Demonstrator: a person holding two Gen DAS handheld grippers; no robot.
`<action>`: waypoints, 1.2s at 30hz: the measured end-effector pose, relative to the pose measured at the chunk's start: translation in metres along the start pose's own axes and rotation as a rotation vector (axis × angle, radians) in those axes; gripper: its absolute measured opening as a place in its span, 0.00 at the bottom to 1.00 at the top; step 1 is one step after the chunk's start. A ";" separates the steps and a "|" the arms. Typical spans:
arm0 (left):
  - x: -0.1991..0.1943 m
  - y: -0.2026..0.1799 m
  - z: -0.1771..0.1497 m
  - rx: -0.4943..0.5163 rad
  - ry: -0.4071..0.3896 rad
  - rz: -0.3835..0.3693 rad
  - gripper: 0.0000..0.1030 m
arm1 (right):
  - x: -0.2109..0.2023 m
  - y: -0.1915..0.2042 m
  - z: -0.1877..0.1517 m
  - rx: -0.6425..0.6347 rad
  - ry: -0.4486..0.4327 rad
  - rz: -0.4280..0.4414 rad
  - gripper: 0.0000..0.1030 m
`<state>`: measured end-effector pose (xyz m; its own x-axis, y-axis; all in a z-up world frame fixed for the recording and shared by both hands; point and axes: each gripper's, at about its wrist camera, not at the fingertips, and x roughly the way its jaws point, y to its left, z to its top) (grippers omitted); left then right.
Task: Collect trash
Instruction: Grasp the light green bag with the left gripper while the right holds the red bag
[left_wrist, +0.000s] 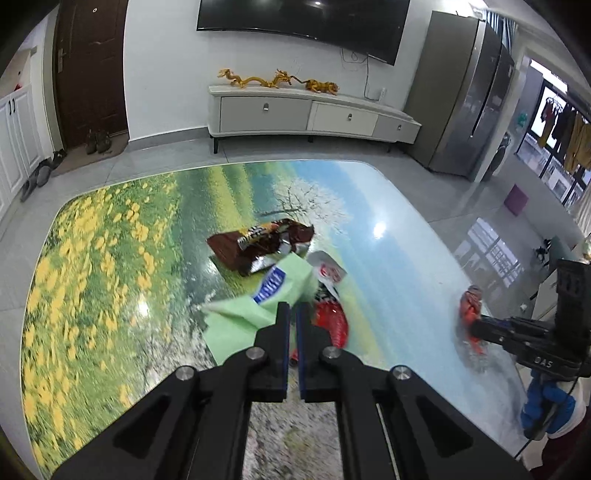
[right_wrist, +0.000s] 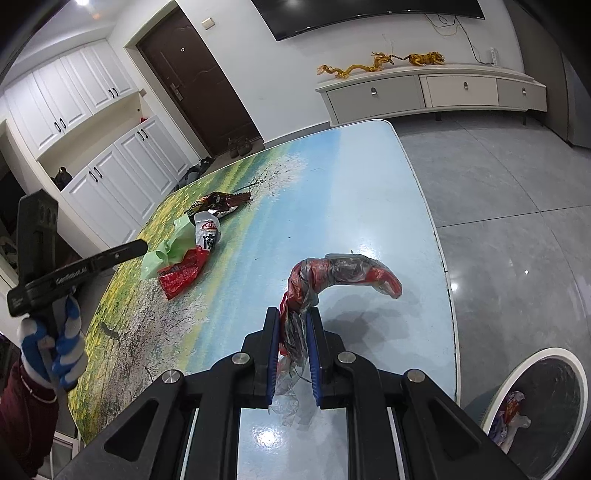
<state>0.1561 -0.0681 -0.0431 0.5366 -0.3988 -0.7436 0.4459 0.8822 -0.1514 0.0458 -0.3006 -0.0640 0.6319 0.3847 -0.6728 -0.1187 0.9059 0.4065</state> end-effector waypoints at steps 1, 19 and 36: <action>0.001 0.000 0.000 0.003 0.002 0.002 0.04 | 0.001 0.000 0.000 0.001 0.001 0.002 0.14; 0.010 0.011 0.007 0.012 0.009 0.020 0.04 | 0.006 -0.010 0.000 0.022 0.007 0.013 0.14; 0.004 0.019 0.019 -0.044 0.032 -0.032 0.11 | 0.008 -0.015 -0.001 0.038 0.007 0.011 0.14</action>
<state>0.1806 -0.0577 -0.0369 0.4991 -0.4194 -0.7583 0.4305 0.8795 -0.2031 0.0517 -0.3111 -0.0760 0.6252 0.3963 -0.6724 -0.0963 0.8941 0.4374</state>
